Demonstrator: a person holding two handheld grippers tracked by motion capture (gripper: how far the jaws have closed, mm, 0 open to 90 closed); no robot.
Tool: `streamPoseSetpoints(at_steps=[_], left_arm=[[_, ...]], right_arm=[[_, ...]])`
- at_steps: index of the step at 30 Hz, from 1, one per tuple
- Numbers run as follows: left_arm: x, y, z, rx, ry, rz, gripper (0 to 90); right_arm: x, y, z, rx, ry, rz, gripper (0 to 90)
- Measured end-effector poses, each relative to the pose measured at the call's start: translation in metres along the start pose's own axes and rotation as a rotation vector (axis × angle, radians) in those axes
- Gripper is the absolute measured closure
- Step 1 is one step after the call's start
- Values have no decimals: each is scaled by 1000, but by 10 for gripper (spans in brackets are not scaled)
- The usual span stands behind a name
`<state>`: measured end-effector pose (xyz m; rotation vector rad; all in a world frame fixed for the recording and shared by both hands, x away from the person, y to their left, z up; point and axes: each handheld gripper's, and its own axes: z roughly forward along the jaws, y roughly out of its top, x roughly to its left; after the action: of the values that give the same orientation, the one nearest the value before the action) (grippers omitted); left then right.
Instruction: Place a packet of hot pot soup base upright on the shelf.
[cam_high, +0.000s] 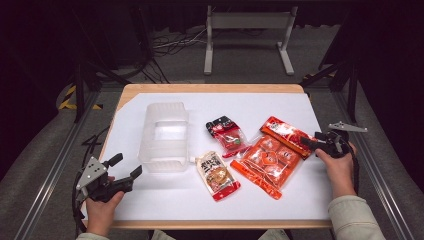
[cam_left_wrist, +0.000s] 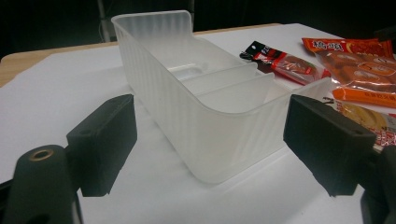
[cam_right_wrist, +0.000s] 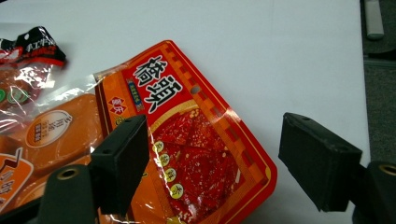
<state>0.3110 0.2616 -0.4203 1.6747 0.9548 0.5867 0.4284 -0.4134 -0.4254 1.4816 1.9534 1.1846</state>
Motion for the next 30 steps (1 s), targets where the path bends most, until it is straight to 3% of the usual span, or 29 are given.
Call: streamPoseSetpoints(at_steps=[7,14,17,22,23,25,30], left_arm=[[-1,0,0,0,-5,0,184],[-1,0,1,3,-7,6,184],[0,0,2,6,-9,2,185],[-1,0,3,8,-13,6,185],[-1,0,4,8,-12,8,185],[-1,0,4,9,-12,8,185],[-2,0,4,16,-22,6,190]], right_arm=[[2,-2,8,35,21,0,250],[0,-5,15,57,58,42,254],[0,-6,17,59,109,64,265],[1,-5,15,51,128,57,348],[1,-4,10,39,151,54,431],[2,-2,7,30,166,45,483],[5,-2,6,42,146,12,589]])
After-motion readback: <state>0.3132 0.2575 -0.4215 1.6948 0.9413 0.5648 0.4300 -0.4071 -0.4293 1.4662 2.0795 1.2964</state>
